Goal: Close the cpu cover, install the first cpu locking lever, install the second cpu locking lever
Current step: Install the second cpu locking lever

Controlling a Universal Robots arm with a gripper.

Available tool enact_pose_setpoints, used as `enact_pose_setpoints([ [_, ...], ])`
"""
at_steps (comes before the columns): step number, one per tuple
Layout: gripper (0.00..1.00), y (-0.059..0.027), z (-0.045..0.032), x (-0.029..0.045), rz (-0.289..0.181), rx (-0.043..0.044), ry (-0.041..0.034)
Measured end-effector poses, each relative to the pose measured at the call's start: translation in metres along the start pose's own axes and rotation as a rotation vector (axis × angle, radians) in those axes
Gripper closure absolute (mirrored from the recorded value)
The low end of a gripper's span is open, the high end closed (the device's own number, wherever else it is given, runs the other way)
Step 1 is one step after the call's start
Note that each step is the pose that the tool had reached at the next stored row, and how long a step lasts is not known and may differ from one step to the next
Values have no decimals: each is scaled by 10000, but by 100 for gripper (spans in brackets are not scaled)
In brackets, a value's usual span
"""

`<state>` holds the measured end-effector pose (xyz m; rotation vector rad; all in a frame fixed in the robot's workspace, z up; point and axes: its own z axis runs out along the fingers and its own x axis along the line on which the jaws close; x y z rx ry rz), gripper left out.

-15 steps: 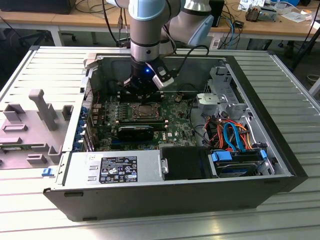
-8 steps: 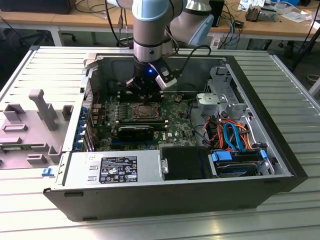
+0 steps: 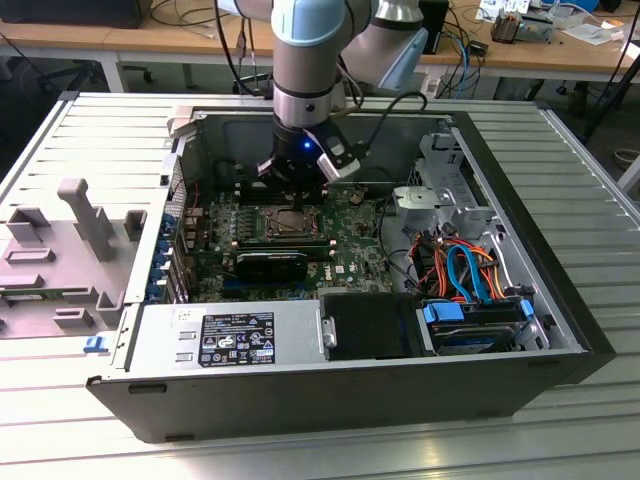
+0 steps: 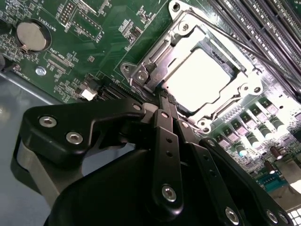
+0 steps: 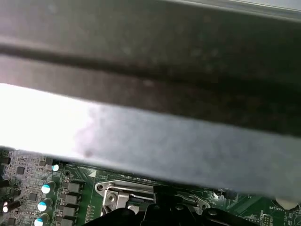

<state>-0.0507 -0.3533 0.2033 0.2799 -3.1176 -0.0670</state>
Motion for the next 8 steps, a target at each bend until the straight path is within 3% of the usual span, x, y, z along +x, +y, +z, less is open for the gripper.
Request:
enact_pose_setpoints([
  [8,89,-17,-2,-64,0,17,28],
])
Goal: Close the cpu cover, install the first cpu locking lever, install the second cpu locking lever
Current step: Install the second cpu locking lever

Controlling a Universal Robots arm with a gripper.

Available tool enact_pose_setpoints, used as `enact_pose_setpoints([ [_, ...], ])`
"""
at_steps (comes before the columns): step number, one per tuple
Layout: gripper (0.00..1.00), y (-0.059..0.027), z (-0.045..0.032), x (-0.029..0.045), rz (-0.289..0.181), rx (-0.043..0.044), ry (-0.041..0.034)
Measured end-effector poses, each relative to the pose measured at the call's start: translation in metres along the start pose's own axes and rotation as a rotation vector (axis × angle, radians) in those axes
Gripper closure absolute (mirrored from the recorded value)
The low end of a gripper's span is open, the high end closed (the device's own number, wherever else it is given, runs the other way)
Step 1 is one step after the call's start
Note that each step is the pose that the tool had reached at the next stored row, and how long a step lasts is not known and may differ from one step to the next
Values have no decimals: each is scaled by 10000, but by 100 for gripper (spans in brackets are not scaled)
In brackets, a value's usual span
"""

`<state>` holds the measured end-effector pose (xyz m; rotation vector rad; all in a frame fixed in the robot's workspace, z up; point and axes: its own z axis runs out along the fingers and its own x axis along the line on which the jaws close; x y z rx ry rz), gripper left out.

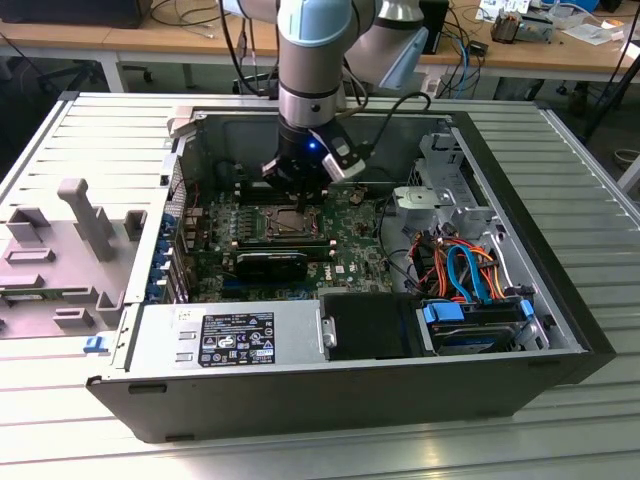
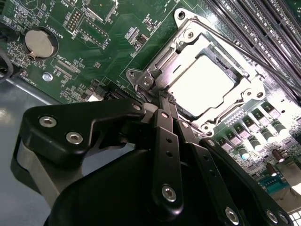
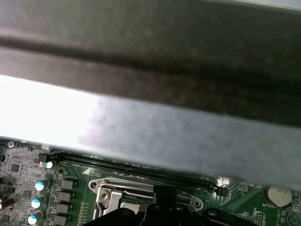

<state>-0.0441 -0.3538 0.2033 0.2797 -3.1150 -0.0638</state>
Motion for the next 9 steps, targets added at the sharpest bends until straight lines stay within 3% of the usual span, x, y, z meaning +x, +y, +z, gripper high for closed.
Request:
enact_pose_setpoints([
  [4,89,16,3,-6,3,193,108],
  [5,89,13,1,-3,2,184,118],
  [6,89,-13,-6,9,-8,-120,62],
  [7,89,-18,-6,13,-11,-257,43],
  [9,89,-14,-1,11,-11,-273,36],
])
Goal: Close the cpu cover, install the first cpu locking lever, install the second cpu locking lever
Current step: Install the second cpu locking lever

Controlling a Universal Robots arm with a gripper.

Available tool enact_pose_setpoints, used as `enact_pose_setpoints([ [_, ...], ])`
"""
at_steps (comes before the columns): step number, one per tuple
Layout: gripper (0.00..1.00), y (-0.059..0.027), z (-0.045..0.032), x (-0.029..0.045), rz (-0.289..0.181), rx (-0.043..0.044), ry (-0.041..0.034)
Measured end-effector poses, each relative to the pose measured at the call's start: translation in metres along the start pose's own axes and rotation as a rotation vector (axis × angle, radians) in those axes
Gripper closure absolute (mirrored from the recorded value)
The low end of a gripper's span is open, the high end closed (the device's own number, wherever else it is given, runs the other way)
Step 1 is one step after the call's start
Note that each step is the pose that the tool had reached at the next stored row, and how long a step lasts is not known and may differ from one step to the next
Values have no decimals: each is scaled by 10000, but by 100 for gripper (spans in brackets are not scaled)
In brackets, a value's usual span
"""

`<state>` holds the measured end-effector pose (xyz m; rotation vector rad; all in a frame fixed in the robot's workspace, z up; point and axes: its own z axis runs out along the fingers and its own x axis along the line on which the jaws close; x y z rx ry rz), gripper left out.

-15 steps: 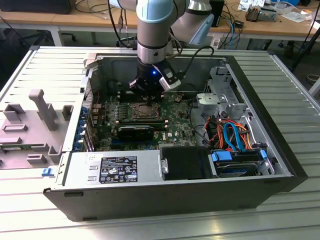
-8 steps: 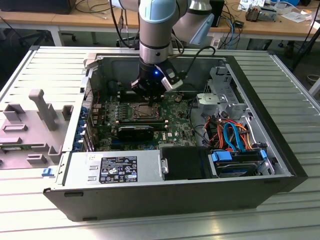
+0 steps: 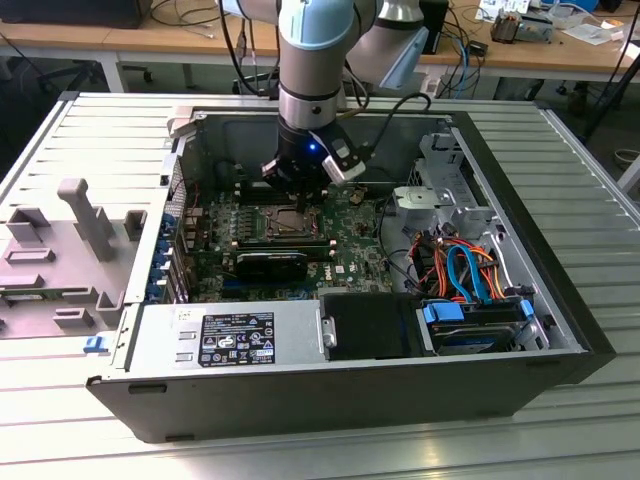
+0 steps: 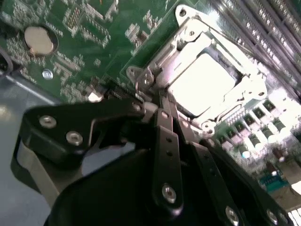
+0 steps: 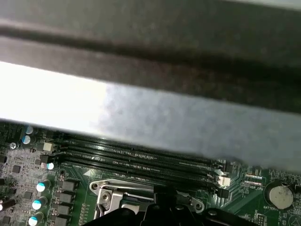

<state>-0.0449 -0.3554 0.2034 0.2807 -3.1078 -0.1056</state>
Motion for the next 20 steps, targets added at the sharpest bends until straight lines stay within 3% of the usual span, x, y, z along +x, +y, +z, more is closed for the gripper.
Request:
enact_pose_setpoints([
  [20,89,0,1,0,0,0,-2],
])
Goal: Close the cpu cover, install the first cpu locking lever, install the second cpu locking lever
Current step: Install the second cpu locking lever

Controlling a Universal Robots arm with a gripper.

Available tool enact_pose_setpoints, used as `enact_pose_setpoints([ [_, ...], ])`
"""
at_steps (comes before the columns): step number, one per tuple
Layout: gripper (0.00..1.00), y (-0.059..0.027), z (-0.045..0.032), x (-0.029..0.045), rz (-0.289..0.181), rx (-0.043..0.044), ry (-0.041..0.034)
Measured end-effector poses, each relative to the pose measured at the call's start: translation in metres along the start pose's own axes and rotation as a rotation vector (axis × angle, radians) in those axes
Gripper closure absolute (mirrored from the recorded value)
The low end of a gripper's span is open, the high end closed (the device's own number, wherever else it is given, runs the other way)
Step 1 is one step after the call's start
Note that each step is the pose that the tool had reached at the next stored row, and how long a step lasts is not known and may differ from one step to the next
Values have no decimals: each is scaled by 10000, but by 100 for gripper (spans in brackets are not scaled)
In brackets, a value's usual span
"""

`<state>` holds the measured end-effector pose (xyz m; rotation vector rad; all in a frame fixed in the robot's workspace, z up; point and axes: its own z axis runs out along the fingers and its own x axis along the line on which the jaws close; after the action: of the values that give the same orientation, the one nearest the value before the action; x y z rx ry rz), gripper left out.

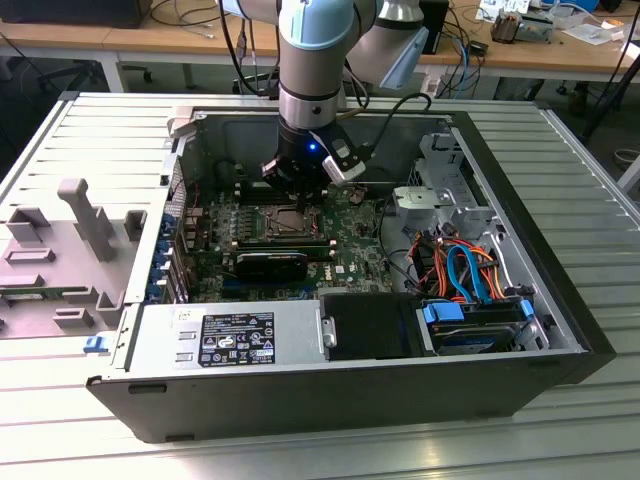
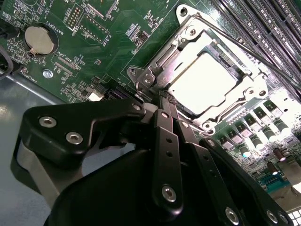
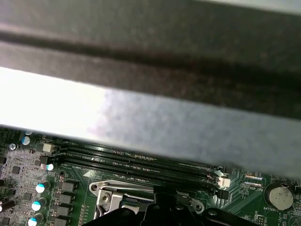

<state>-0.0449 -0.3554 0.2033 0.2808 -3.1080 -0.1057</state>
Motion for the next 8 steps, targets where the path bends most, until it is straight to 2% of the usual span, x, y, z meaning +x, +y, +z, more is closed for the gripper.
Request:
enact_pose_setpoints([
  [8,89,0,0,0,0,0,0],
])
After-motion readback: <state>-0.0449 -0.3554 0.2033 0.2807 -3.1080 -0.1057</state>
